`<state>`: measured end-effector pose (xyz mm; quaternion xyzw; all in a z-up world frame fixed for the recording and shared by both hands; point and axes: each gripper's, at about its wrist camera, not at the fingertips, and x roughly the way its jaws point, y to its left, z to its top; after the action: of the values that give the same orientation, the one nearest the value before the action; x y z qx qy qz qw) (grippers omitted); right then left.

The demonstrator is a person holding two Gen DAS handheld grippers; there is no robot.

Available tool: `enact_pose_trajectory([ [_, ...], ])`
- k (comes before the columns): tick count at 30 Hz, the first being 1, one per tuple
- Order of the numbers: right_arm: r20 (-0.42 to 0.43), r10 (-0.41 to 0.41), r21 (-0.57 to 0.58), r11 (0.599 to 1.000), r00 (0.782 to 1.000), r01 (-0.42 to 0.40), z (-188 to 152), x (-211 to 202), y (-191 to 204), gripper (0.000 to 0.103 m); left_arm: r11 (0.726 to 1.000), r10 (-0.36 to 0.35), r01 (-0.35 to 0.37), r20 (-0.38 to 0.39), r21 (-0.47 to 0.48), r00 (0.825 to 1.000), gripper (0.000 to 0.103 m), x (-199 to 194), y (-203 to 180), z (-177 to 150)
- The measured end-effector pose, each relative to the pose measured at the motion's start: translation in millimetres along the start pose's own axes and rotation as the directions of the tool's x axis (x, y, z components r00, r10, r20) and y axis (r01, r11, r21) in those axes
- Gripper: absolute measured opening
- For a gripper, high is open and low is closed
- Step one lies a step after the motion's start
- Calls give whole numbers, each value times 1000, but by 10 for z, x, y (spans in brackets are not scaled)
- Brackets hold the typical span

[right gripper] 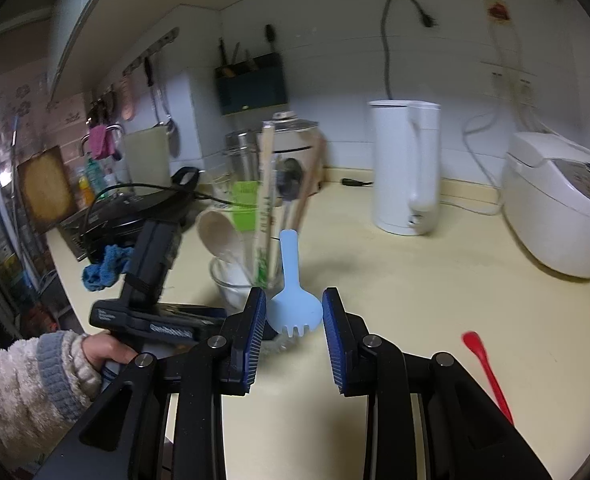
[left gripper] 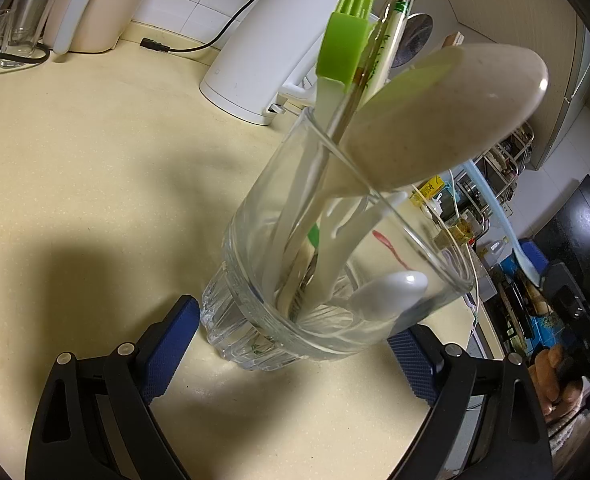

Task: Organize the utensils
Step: 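Lift the blue spork with the right gripper toward the held glass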

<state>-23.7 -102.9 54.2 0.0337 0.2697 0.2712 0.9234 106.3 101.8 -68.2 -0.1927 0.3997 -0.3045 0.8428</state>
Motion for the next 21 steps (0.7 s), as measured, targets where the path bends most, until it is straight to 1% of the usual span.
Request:
enact_pose_trajectory([
  [2,-8,11,-14,1000,1000,-11,30,50,63,29,1000,0,0,0,0,1000,94,0,0,0],
  [6,-62,4,-38,999,998,-6,67,181,146,29,1000,0,0,0,0,1000,94,0,1,-1],
  [9,-96,3,-32,999,995,-6,89,240,128,29,1000,0,0,0,0,1000,94,0,0,0],
  [12,-122,27,-16,999,992,-29,142,271,105,29,1000,0,0,0,0,1000,94,0,0,0],
  [14,-140,19,-16,1000,990,-21,163,292,102,29,1000,0,0,0,0,1000,94,0,1,0],
  [17,-150,11,-18,1000,989,-14,170,315,108,29,1000,0,0,0,0,1000,94,-1,2,-2],
  [21,-170,24,-8,1000,985,-25,150,337,108,29,1000,0,0,0,0,1000,94,0,1,0],
])
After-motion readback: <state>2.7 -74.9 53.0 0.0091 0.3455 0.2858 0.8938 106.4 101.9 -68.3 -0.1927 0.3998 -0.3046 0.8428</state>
